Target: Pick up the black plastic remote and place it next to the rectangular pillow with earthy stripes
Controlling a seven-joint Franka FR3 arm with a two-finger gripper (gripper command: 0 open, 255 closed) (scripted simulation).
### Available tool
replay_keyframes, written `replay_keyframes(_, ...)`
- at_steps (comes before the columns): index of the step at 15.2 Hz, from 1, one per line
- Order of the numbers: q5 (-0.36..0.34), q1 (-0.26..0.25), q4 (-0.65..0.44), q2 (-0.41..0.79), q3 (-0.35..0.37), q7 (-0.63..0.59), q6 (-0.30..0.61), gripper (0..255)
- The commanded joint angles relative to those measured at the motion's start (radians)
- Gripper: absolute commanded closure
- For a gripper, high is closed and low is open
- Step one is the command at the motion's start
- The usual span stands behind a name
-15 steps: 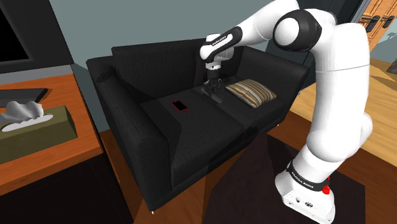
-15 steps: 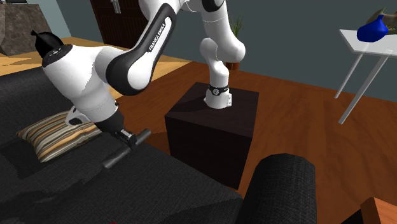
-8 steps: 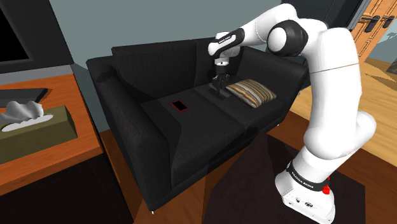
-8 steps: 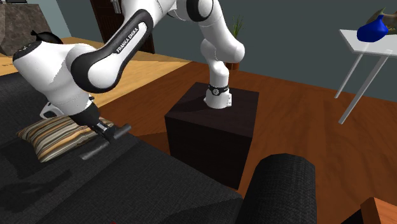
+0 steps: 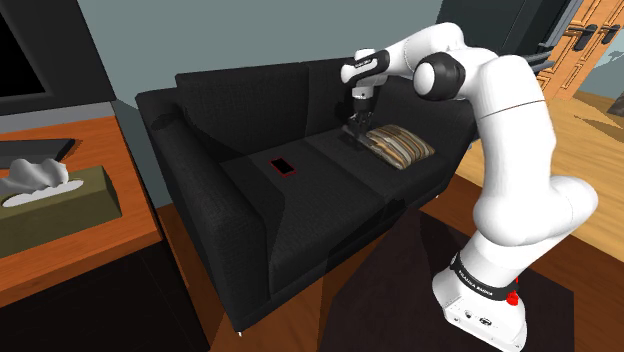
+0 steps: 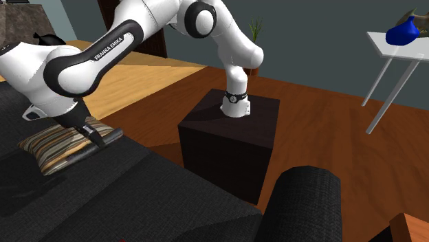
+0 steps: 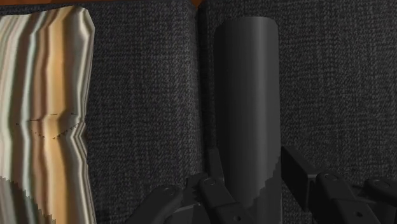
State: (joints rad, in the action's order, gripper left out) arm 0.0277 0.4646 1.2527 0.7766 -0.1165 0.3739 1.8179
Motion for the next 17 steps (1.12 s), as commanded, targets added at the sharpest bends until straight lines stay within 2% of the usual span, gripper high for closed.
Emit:
replay_keyframes(1, 0.001, 0.008, -0.016, 0.023, 0.000, 0.009, 0.007, 255)
replay_keyframes(17, 0.008, 0.012, 0.005, 0.138, 0.006, 0.006, 0.143, 255)
